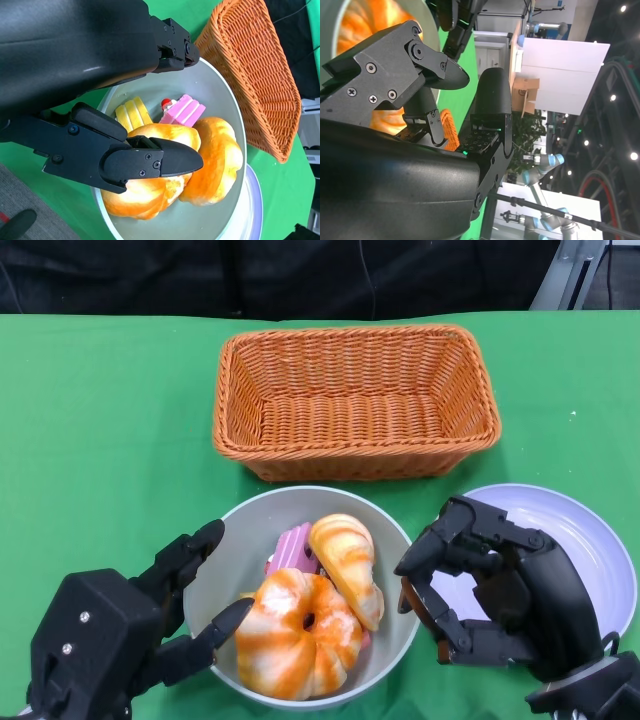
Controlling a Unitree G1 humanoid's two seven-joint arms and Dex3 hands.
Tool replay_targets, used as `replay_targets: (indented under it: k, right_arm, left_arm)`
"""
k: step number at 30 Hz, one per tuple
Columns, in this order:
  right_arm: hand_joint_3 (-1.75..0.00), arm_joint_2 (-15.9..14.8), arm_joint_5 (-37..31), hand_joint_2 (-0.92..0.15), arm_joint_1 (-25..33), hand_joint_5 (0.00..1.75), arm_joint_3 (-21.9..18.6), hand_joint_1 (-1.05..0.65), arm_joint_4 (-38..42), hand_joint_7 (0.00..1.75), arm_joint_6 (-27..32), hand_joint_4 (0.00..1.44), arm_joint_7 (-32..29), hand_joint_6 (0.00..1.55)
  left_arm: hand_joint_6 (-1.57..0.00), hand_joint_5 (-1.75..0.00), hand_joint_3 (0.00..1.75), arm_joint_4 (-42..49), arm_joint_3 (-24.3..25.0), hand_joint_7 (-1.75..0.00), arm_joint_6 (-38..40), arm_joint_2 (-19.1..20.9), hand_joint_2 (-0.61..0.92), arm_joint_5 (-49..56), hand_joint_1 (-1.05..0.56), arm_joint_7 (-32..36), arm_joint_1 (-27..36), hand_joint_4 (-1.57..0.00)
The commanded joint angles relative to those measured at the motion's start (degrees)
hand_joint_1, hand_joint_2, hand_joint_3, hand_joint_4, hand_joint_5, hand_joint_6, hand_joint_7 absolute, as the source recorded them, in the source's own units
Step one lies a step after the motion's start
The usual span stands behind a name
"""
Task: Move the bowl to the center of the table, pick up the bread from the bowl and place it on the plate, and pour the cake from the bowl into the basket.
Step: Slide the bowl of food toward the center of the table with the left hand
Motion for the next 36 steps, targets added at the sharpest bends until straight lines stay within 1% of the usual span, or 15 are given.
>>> replay_targets:
  k: [1,5,10,13,19,23,26,30,33,36]
  right_arm:
    - [-1.08,-0.1,0.6,-0.47,-0.2,1.6,-0.2,-0.08,-1.3,1.25,0.0,0.74,-0.3,0.69]
    - [-1.09,-0.1,0.3,-0.47,-0.2,1.6,-0.2,-0.07,-1.4,1.25,-0.2,0.74,-0.3,0.68]
    - [-1.09,-0.3,0.9,-0.47,-0.2,1.6,-0.2,-0.07,-1.2,1.24,0.0,0.73,0.1,0.67]
    - [-1.07,-0.2,0.1,-0.47,-0.1,1.6,-0.2,-0.08,-1.0,1.25,-0.2,0.74,-0.3,0.68]
    - [-1.07,-0.3,0.0,-0.46,0.0,1.6,-0.1,-0.08,-0.7,1.24,-0.1,0.74,-0.1,0.69]
    - [-1.07,-0.1,-0.6,-0.46,0.1,1.6,0.0,-0.08,-0.3,1.24,-0.4,0.75,-0.6,0.69]
    - [-1.07,-0.1,-0.5,-0.47,0.0,1.61,0.1,-0.07,0.3,1.24,-1.0,0.74,-0.3,0.69]
    - [-1.07,-0.1,-0.3,-0.47,0.0,1.6,0.1,-0.07,0.3,1.24,-0.9,0.73,-0.3,0.68]
    - [-1.07,0.1,0.2,-0.47,-0.1,1.6,0.0,-0.07,0.7,1.23,-1.3,0.73,-0.1,0.68]
    - [-1.06,0.1,0.4,-0.47,-0.2,1.6,0.0,-0.07,1.0,1.22,-1.6,0.73,0.0,0.68]
  left_arm:
    - [-0.11,-0.01,0.47,-0.1,0.0,0.0,-1.0,0.8,0.92,-0.9,-0.74,-1.7,0.0,-0.09]
    - [-0.11,-0.01,0.45,0.1,0.3,0.0,-1.1,-0.2,0.92,-3.3,-0.73,-3.1,0.5,-0.09]
    - [-0.1,0.0,0.42,0.2,0.3,0.0,-1.4,-0.2,0.92,-5.3,-0.73,-4.2,0.8,-0.08]
    - [-0.11,0.0,0.38,0.5,0.8,0.0,-1.8,-0.9,0.92,-7.3,-0.73,-4.7,0.9,-0.07]
    - [-0.11,-0.02,0.35,2.0,1.7,0.0,-3.9,-1.5,0.92,-9.4,-0.74,-5.6,0.8,-0.09]
    - [-0.13,-0.03,0.35,2.3,1.7,-0.01,-5.3,-1.0,0.92,-8.1,-0.73,-4.8,0.5,-0.12]
    - [-0.16,-0.05,0.36,2.6,1.2,-0.02,-8.5,-0.3,0.92,-3.0,-0.74,-1.9,0.4,-0.17]
    - [-0.19,-0.06,0.36,3.3,1.4,-0.03,-11.9,-0.5,0.92,1.2,-0.73,1.0,0.1,-0.21]
    - [-0.3,-0.08,0.28,6.3,2.9,-0.05,-18.9,-1.3,0.92,3.4,-0.64,4.0,-0.5,-0.31]
    - [-0.34,-0.08,0.26,7.9,3.2,-0.05,-21.7,-1.6,0.92,3.8,-0.61,4.8,-0.7,-0.34]
